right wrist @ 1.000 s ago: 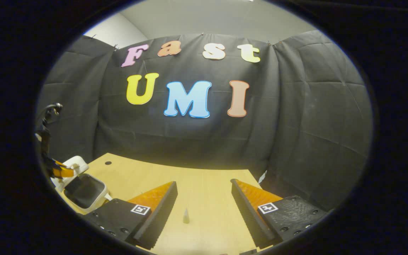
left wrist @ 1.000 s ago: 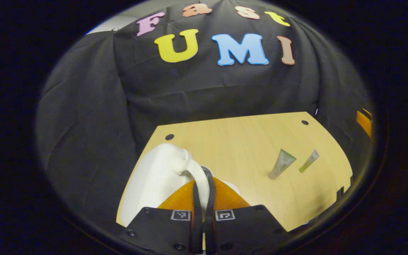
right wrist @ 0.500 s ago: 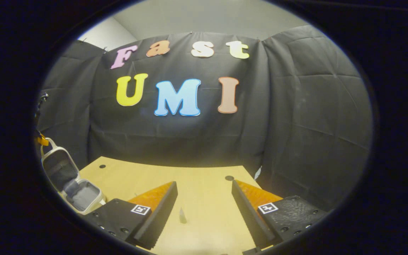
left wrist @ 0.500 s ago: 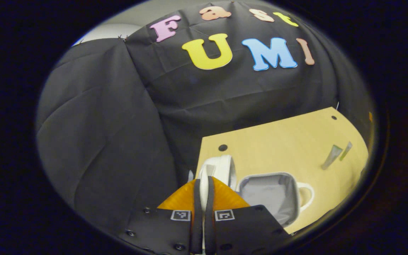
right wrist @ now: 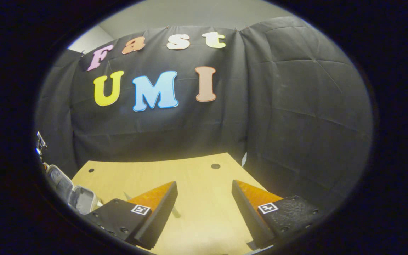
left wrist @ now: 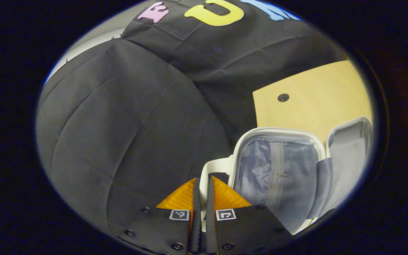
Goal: First open the suitcase, pack the skin care products into it, and then close the suitcase.
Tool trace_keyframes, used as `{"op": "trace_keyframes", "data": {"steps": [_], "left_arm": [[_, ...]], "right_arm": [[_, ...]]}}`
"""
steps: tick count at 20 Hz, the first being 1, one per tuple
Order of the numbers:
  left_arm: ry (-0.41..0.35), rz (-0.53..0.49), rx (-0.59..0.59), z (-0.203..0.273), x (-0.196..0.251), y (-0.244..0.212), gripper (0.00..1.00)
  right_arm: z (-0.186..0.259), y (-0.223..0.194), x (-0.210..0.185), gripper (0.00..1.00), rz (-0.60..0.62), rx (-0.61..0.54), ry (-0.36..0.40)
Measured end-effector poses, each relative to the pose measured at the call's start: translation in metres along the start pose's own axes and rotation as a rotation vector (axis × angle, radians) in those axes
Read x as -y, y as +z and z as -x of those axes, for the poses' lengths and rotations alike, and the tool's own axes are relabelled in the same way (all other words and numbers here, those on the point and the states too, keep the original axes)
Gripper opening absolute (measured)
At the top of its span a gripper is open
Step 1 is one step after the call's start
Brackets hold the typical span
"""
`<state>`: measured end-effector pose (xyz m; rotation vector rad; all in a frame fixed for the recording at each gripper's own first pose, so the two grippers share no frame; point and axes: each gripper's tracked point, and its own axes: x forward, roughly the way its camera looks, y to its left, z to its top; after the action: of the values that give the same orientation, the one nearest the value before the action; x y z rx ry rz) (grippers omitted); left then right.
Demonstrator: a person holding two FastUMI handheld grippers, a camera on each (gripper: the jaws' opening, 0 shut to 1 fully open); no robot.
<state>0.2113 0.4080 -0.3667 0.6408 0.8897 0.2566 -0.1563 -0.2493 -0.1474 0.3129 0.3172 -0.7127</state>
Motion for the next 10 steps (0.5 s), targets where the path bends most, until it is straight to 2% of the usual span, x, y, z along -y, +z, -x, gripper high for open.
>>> {"op": "trace_keyframes", "data": {"steps": [2, 4, 6, 8, 10], "left_arm": [[0.017, 0.050, -0.043, -0.018, -0.009, -0.018, 0.17], [-0.019, 0.112, -0.013, -0.025, -0.006, -0.009, 0.33], [-0.035, 0.134, 0.061, -0.009, 0.005, 0.009, 1.00], [-0.093, 0.151, 0.195, 0.039, 0.028, 0.054, 0.99], [-0.218, 0.180, 0.340, 0.107, 0.072, 0.109, 0.99]], "right_arm": [[0.000, -0.003, -0.001, 0.94, 0.004, -0.007, -0.007], [0.000, -0.005, -0.006, 0.94, 0.017, -0.014, -0.002], [-0.002, -0.007, -0.013, 0.94, 0.032, -0.022, 0.015], [-0.004, -0.005, -0.022, 0.94, 0.042, -0.019, 0.035], [-0.007, -0.006, -0.028, 0.94, 0.056, -0.017, 0.054]]}}
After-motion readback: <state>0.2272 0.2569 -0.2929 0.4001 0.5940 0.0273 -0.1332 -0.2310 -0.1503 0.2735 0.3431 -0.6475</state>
